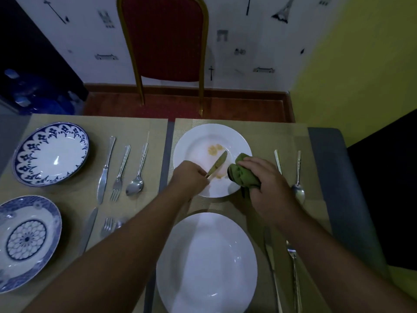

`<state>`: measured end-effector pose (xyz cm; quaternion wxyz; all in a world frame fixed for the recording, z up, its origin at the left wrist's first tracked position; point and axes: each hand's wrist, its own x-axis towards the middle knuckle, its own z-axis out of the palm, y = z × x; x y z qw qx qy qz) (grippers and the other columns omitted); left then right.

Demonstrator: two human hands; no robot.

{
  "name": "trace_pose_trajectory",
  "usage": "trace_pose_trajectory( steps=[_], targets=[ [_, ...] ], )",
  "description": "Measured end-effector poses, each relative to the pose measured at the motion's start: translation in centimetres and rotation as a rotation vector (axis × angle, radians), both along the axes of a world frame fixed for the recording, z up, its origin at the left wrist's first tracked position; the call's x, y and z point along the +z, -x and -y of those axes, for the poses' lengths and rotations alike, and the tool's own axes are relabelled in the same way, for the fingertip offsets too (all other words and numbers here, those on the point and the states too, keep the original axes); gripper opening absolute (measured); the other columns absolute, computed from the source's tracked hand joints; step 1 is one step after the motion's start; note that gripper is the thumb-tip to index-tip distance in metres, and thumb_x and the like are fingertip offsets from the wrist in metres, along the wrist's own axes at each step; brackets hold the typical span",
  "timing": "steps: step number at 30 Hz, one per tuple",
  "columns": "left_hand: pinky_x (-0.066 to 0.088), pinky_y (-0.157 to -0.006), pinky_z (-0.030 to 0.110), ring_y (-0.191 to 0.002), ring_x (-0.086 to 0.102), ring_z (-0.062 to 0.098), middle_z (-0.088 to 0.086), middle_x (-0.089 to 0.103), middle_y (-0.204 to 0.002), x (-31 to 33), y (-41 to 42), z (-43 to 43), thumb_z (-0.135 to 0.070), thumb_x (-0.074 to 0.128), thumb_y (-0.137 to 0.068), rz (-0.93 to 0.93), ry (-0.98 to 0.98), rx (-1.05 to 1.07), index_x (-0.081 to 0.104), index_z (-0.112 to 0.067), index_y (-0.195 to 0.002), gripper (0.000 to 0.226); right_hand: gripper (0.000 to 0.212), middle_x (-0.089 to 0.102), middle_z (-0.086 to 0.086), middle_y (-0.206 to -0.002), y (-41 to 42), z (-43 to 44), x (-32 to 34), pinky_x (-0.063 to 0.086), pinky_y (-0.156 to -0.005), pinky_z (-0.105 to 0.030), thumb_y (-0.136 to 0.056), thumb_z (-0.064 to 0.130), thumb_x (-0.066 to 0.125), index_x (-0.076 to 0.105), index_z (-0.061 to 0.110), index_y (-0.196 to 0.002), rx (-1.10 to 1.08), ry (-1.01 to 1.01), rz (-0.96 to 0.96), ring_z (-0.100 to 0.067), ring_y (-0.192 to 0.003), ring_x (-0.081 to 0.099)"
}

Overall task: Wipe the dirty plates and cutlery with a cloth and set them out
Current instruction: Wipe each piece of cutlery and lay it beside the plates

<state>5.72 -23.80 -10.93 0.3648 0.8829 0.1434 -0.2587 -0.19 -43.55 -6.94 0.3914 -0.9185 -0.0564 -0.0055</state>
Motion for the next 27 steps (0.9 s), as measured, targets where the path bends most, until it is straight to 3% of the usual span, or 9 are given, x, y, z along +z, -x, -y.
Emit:
trace_pose_trajectory(
  steps=[3,5,7,10,13,16,19,24,27],
  targets=[
    [0.049,-0.05,0.022,-0.063,0.063,0.018,0.005,0.073,-0.083,1.4,1.4,-1.4,-0.018,0.08,-0.083,-0.046,0.209,0.152,0.08,-0.018,-0.103,0.019,0.064,0.054,-0.005,-0.135,0.0,-0.8,0.8,0.032,-0.11,-0.049,-0.072,-0.015,0.053,0.061,0.013,-0.129,-0.044,0.039,0.049,-0.027,-0.125,0.046],
    [0.05,-0.051,0.024,-0.062,0.067,0.02,0.011,0.076,-0.087,2.3,3.0,-1.9,-0.01,0.079,-0.082,-0.101,0.418,0.292,0.081,-0.014,-0.102,0.021,0.065,0.052,-0.003,-0.138,-0.4,-1.7,1.1,0.026,-0.111,-0.057,-0.073,-0.013,0.055,0.059,0.016,-0.131,-0.031,0.087,0.037,-0.025,-0.129,0.044],
    [0.058,-0.062,0.031,-0.07,0.074,0.024,0.017,0.077,-0.088,3.2,4.5,-1.9,-0.002,0.073,-0.087,-0.201,0.684,0.392,0.079,-0.007,-0.102,0.017,0.067,0.05,-0.002,-0.139,-0.8,-2.8,1.2,0.024,-0.111,-0.059,-0.072,-0.011,0.056,0.058,0.017,-0.132,0.015,0.123,0.016,-0.024,-0.132,0.041],
    [0.058,-0.059,0.028,-0.068,0.069,0.022,0.016,0.072,-0.08,3.9,5.7,-2.0,0.002,0.066,-0.092,-0.242,0.858,0.43,0.075,-0.001,-0.106,0.017,0.055,0.056,-0.005,-0.133,-0.4,-4.7,1.2,0.026,-0.108,-0.061,-0.072,0.001,0.059,0.062,0.013,-0.126,0.138,0.21,0.066,-0.026,-0.129,0.046],
    [0.049,-0.049,0.023,-0.061,0.06,0.019,0.018,0.066,-0.077,4.1,6.2,-2.7,0.008,0.059,-0.093,-0.266,0.89,0.39,0.074,0.003,-0.099,0.017,0.047,0.06,-0.009,-0.128,1.0,-5.7,0.2,0.03,-0.106,-0.062,-0.074,0.011,0.063,0.066,0.008,-0.121,0.253,0.281,0.132,-0.03,-0.125,0.051],
    [0.041,-0.046,0.02,-0.062,0.061,0.015,0.016,0.068,-0.081,4.0,6.9,-3.9,0.009,0.058,-0.093,-0.287,0.957,0.414,0.077,0.0,-0.095,0.021,0.051,0.06,-0.008,-0.13,0.3,-5.3,-0.4,0.026,-0.111,-0.058,-0.072,-0.001,0.066,0.065,0.007,-0.122,0.28,0.306,0.141,-0.029,-0.128,0.049],
    [0.044,-0.047,0.018,-0.068,0.062,0.011,0.015,0.069,-0.088,3.9,7.2,-4.9,0.006,0.057,-0.095,-0.331,1.034,0.427,0.077,0.0,-0.105,0.023,0.058,0.059,-0.009,-0.13,-1.0,-5.4,-0.2,0.032,-0.109,-0.053,-0.068,-0.015,0.061,0.064,0.007,-0.122,0.119,0.265,0.1,-0.028,-0.126,0.048],
    [0.039,-0.043,0.016,-0.063,0.06,0.009,0.015,0.066,-0.087,3.6,6.7,-5.1,0.009,0.054,-0.096,-0.327,1.047,0.488,0.068,0.007,-0.116,0.025,0.05,0.061,-0.011,-0.127,1.3,-7.2,-0.4,0.03,-0.11,-0.054,-0.077,0.013,0.043,0.066,0.005,-0.12,0.241,0.317,0.19,-0.03,-0.124,0.05],
    [0.037,-0.043,0.014,-0.064,0.057,0.01,0.012,0.066,-0.082,3.4,7.2,-5.8,0.008,0.053,-0.096,-0.339,1.029,0.447,0.074,0.003,-0.107,0.024,0.052,0.061,-0.013,-0.125,-0.9,-6.1,-0.5,0.033,-0.108,-0.052,-0.067,-0.01,0.054,0.066,0.004,-0.117,0.158,0.327,0.139,-0.033,-0.121,0.051]
  ],
)
